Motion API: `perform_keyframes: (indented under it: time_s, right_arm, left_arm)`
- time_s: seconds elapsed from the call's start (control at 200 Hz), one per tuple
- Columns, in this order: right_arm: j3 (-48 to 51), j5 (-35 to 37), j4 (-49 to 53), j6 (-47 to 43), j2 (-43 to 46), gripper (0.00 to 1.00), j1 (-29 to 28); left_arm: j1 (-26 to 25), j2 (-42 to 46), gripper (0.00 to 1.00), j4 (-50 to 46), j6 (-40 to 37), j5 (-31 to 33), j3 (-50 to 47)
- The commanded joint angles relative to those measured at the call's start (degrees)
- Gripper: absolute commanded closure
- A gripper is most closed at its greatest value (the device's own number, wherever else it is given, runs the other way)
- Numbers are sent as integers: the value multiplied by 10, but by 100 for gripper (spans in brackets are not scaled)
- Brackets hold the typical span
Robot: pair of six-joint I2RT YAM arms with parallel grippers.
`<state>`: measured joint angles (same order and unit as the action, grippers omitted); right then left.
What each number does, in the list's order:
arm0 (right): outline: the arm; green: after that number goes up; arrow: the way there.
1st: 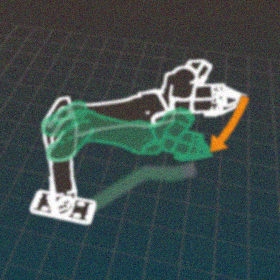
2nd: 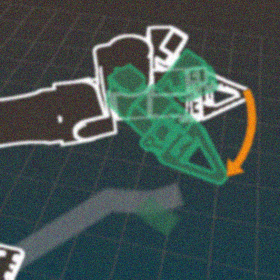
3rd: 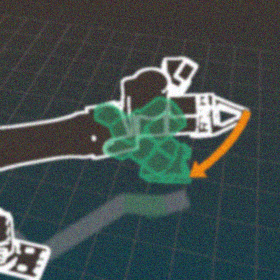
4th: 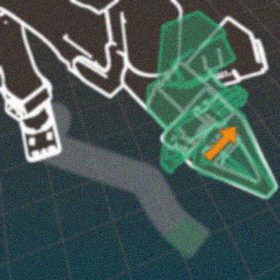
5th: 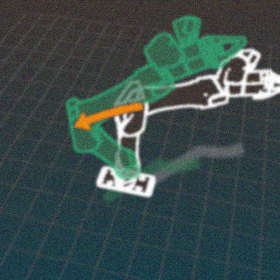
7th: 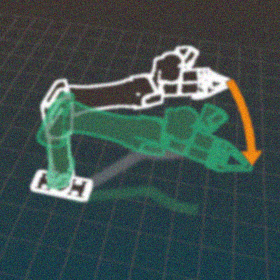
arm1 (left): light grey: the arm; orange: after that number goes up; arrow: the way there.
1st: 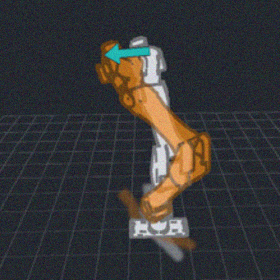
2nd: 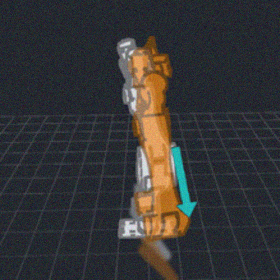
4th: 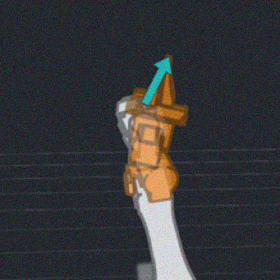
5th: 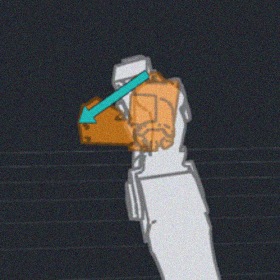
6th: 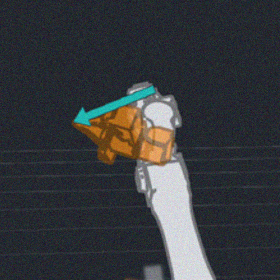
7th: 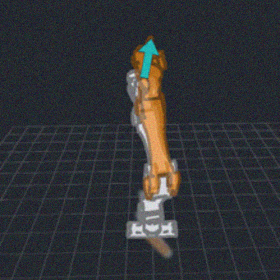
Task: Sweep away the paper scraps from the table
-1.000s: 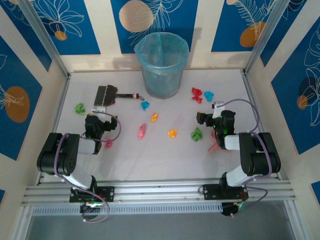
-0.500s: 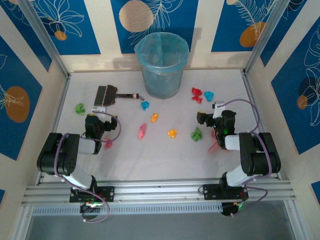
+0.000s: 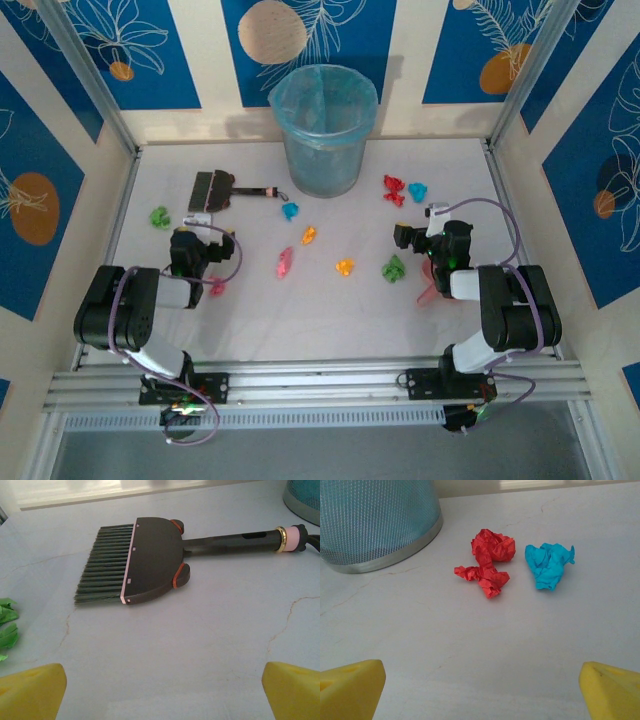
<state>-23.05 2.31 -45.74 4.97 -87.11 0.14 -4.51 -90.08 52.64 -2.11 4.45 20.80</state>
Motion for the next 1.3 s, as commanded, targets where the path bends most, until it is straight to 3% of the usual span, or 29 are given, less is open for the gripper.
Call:
perform_keyframes:
  time_s: [0.0, 0.1, 0.26, 0.32, 0.415, 0.5, 0.66, 0.755, 0.885, 0.935, 1.06, 1.175, 1.295]
  right_arm:
    - [-9, -11, -2, -1, 0, 1, 2]
    - [-10, -7, -2, -2, 3, 1, 0]
    - [-98, -36, 199, -46, 63, 1, -26]
    - [-109, -24, 224, -70, 79, 1, -53]
    - [-101, -6, 213, -80, 119, 1, -86]
    - [-95, -5, 215, -77, 160, 1, -96]
    - [-75, 43, 200, -3, 226, 1, -100]
    - [-78, 131, 231, 129, 254, 1, -94]
    - [-105, -6, 268, 216, 261, 1, -59]
    - [-100, -53, 245, 238, 262, 1, -56]
    - [-74, -126, 167, 290, 273, 1, -47]
    - [-67, -80, 166, 296, 311, 1, -86]
    - [-127, 41, 276, 208, 321, 1, -217]
  left_arm:
    - [1, 7, 0, 10, -12, -14, 5]
    - [2, 9, 0, 46, -6, -2, -14]
    - [1, 42, 0, 144, 11, 46, -79]
    - [1, 82, 0, 91, 4, 34, -73]
    - [1, 166, 0, -84, -3, 11, -13]
    - [-1, 227, 0, -160, 15, -1, 23]
    - [-1, 303, 0, -180, 240, 67, 28]
    - [-1, 362, 0, -192, 286, 45, 5]
    - [0, 423, 0, -141, 374, 135, -64]
    - [0, 426, 0, -147, 375, 137, -63]
    - [1, 383, 0, -292, 399, 117, 21]
    - [1, 305, 0, -373, 399, 57, 100]
    - [1, 249, 0, -402, 409, -6, 142]
